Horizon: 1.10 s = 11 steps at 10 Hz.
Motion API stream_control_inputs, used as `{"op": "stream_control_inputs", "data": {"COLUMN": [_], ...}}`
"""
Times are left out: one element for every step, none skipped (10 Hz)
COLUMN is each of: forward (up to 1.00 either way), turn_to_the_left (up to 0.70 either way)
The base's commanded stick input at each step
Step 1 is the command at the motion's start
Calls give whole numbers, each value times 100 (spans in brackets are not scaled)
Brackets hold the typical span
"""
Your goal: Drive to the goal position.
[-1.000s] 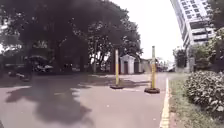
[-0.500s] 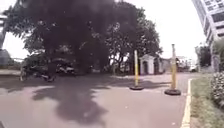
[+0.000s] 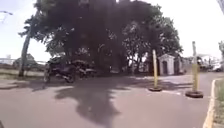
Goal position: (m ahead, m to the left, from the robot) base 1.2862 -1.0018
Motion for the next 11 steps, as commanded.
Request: {"op": "stream_control_inputs", "data": {"forward": [0,0,0,0,0,0,0,0,0,0,0], "turn_to_the_left": [45,45,45,45,45,45,45,45,45,45,45]}}
